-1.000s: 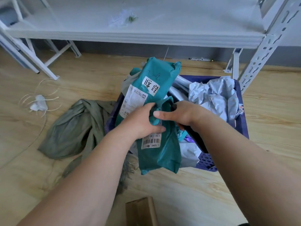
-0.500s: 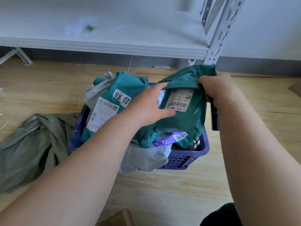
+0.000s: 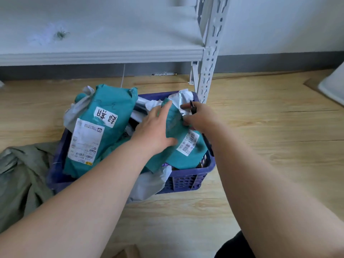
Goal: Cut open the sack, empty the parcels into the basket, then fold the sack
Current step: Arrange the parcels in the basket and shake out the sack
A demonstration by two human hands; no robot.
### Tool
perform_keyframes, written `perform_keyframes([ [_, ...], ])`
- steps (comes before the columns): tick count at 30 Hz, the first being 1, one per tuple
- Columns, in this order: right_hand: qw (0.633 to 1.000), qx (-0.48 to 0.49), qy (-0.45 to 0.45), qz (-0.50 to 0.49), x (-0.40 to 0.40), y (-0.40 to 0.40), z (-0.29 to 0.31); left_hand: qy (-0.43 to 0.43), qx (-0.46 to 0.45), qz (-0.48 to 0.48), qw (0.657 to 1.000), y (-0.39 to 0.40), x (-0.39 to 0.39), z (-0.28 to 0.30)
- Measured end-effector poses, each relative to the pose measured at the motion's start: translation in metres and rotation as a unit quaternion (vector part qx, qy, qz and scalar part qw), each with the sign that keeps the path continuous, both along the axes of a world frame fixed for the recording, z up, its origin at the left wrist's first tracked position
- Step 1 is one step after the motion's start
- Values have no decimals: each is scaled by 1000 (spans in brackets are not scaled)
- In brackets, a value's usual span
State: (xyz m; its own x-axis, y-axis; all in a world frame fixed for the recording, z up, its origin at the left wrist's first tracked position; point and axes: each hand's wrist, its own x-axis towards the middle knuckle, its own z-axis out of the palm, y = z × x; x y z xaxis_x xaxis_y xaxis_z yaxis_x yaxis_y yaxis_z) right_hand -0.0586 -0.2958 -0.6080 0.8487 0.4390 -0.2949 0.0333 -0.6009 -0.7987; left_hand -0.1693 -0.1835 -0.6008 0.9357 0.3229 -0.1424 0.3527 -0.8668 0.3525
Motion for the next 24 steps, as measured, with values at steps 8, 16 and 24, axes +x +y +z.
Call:
perform_keyframes([
  [8, 982, -188, -10, 36, -15, 14, -12, 82, 85, 32, 992, -9, -8, -20],
  [16, 989, -142, 24, 25, -21, 26, -20, 114, 149, -20, 982, 27, 4, -17],
  [24, 991, -110, -73, -27, -44, 44, 4, -77, 108, 249, 959, 112, -19, 12],
])
